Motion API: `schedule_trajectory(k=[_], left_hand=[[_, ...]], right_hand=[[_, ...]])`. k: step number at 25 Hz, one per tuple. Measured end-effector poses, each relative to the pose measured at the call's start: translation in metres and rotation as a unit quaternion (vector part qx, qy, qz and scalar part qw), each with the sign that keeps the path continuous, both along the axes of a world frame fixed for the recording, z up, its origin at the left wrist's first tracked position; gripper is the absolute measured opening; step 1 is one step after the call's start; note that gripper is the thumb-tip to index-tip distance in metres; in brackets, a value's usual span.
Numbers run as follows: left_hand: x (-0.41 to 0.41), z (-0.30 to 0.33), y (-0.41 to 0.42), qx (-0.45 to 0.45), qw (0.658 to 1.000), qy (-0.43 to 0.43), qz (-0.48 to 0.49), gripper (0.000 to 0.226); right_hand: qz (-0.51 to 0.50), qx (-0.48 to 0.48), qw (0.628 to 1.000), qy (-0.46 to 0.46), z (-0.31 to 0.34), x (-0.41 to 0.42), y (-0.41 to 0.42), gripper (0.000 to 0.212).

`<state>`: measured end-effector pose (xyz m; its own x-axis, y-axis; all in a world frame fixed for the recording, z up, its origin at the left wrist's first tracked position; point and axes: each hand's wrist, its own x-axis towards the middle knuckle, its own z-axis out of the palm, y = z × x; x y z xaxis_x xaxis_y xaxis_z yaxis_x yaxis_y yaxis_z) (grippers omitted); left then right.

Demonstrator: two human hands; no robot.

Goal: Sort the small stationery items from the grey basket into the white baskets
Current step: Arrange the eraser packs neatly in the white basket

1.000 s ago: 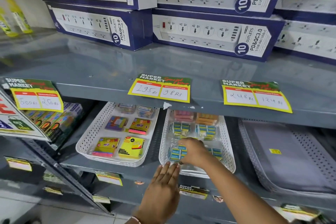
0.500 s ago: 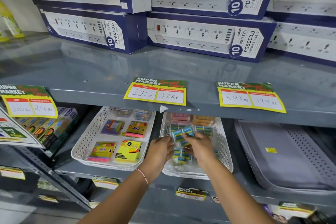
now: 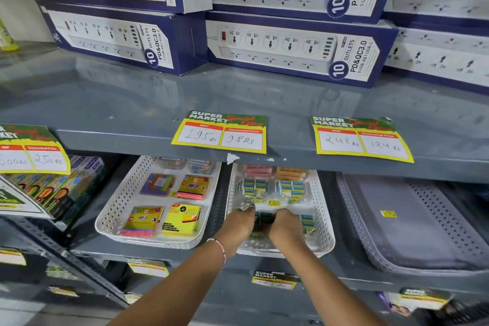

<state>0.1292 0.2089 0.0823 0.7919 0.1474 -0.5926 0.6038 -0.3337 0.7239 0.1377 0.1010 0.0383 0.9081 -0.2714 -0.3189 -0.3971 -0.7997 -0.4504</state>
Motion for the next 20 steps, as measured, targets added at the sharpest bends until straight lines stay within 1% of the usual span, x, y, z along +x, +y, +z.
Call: schedule_trajectory(k=[2, 4, 8, 13, 15, 17, 18, 19, 20], left_hand=[[0.0, -0.003, 0.0, 0.003, 1.0, 0.001, -0.003, 0.054], [0.001, -0.003, -0.001, -0.002, 1.0, 0.001, -0.005, 0.057], [0.004, -0.003, 0.0, -0.025, 0.999, 0.019, -0.002, 0.059], [0.005, -0.004, 0.003, -0.057, 0.998, 0.033, 0.017, 0.062], [0.004, -0.002, 0.0, -0.045, 0.999, 0.025, 0.008, 0.056], [-0.004, 0.005, -0.003, 0.005, 0.999, -0.023, -0.026, 0.039], [-0.008, 0.006, -0.003, 0.024, 0.997, -0.063, -0.041, 0.032], [-0.013, 0.004, 0.001, 0.03, 0.993, -0.111, -0.04, 0.032], [-0.019, -0.001, 0.007, 0.027, 0.987, -0.158, -0.022, 0.039]], right_hand=[[0.012, -0.041, 0.999, 0.008, 0.0, 0.001, 0.002, 0.02], [0.018, -0.05, 0.999, 0.01, 0.0, 0.003, 0.003, 0.021], [0.022, -0.044, 0.999, 0.013, 0.003, 0.004, 0.004, 0.019], [0.021, 0.005, 1.0, 0.021, 0.009, 0.004, 0.004, 0.014], [0.023, 0.018, 0.999, 0.024, 0.013, 0.002, 0.003, 0.012], [0.026, 0.049, 0.998, 0.012, 0.021, -0.005, -0.002, 0.008], [0.024, 0.081, 0.996, -0.016, 0.026, -0.01, -0.008, 0.007], [0.018, 0.121, 0.99, -0.068, 0.032, -0.015, -0.016, 0.008], [0.003, 0.164, 0.977, -0.135, 0.036, -0.022, -0.028, 0.01]])
